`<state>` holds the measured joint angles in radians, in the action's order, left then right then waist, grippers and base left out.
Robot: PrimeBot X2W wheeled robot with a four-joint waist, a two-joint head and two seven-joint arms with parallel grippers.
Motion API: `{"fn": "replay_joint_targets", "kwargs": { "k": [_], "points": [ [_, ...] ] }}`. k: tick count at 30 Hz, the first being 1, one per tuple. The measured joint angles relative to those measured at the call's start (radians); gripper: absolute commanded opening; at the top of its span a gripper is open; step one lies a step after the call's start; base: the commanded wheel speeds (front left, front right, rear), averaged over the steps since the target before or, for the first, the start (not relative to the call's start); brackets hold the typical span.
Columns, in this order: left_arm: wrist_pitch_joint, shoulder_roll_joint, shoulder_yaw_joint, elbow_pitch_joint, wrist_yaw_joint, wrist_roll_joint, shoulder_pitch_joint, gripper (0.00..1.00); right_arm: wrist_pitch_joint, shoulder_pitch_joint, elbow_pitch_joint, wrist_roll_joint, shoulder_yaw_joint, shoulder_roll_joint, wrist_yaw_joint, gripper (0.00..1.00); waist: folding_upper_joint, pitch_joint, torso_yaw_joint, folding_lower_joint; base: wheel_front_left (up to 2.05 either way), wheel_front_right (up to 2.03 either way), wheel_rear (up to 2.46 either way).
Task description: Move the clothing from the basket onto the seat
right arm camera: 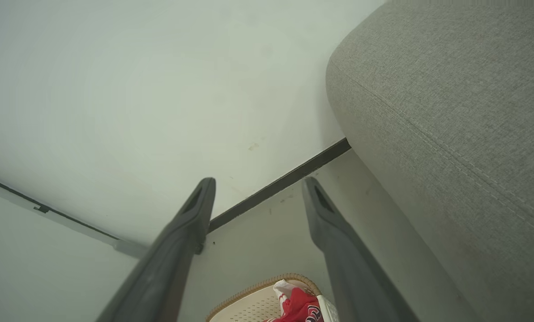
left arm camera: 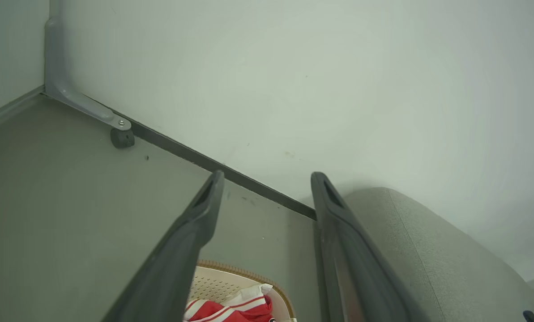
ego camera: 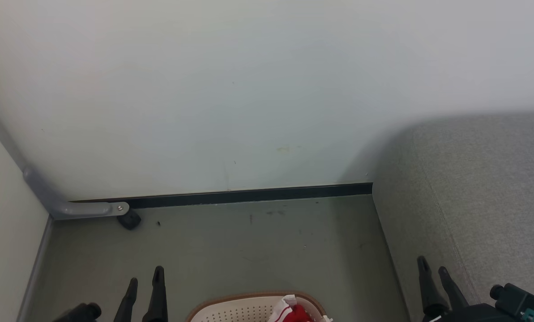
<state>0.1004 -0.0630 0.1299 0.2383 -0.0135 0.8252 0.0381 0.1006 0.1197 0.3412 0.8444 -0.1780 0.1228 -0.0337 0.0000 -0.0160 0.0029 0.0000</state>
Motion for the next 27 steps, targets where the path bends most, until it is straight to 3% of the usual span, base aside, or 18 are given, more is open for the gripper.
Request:
{"fn": "replay_joint_targets", "kwargs": {
  "k": [13,27],
  "points": [
    [0.052,-0.017,0.052,0.007,-0.041,-0.274,0.000,1.00,0.052,0.030,0.029,-0.228,-0.106,0.035,0.025,1.00,0.0000,0.008,-0.001,0.0000,0.00,0.00,0.00],
    [0.104,-0.017,0.066,0.017,-0.076,-0.494,-0.002,1.00,0.105,0.057,0.048,-0.420,-0.185,0.054,0.044,1.00,0.0000,0.015,0.000,0.0000,0.00,0.00,0.00]
  ]
}}
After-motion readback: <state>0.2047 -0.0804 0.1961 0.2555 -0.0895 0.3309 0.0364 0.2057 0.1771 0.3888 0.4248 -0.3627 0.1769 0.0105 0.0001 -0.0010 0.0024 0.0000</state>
